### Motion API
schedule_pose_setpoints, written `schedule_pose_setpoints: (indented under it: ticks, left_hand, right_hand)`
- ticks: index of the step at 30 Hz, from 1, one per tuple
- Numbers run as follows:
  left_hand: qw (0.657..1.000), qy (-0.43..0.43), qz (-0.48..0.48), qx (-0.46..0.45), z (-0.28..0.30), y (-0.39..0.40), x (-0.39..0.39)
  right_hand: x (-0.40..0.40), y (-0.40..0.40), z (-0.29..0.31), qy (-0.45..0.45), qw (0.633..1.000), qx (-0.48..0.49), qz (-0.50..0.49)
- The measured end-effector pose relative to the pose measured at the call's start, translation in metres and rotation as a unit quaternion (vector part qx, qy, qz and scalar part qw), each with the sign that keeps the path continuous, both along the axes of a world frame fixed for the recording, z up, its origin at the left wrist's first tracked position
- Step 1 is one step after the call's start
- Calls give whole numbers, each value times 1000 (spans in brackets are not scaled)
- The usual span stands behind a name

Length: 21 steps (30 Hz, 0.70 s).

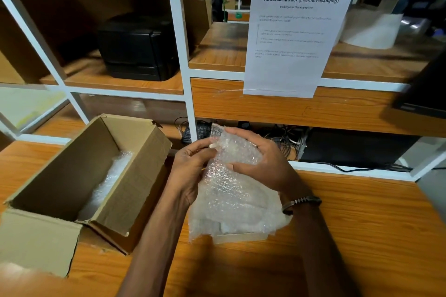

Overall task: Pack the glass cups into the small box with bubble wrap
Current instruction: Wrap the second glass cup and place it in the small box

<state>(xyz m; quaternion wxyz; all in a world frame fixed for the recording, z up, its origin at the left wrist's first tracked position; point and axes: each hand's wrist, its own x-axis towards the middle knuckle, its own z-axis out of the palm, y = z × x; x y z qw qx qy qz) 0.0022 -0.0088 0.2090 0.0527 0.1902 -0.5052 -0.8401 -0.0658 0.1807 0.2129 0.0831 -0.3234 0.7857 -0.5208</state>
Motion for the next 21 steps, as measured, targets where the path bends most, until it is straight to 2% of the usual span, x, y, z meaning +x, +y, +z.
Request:
schedule_pose_setpoints:
  ticks: [4,8,11,14,18,21]
  left_hand:
    - [1000,24,7,6,4,-3,4]
    - [998,58,-20,-9,8,-2,8]
    - [996,72,-37,-23,9,-5,9]
    - [995,47,-78,-31,8,-9,9]
    - [977,10,-166,-134,3,-15,13]
    - [987,13,-132,-91,2,-14,14]
  right_hand:
    - [3,5,9,-113,991,-59,34]
    - [1,14,6,-178,982,-3,57]
    - [3,17,0,-239,965,-76,80]
    - [3,20,2,-223,965,-122,59]
    - [3,29,4,-171,977,-131,10]
    - [2,30,8,-117,987,-110,-17]
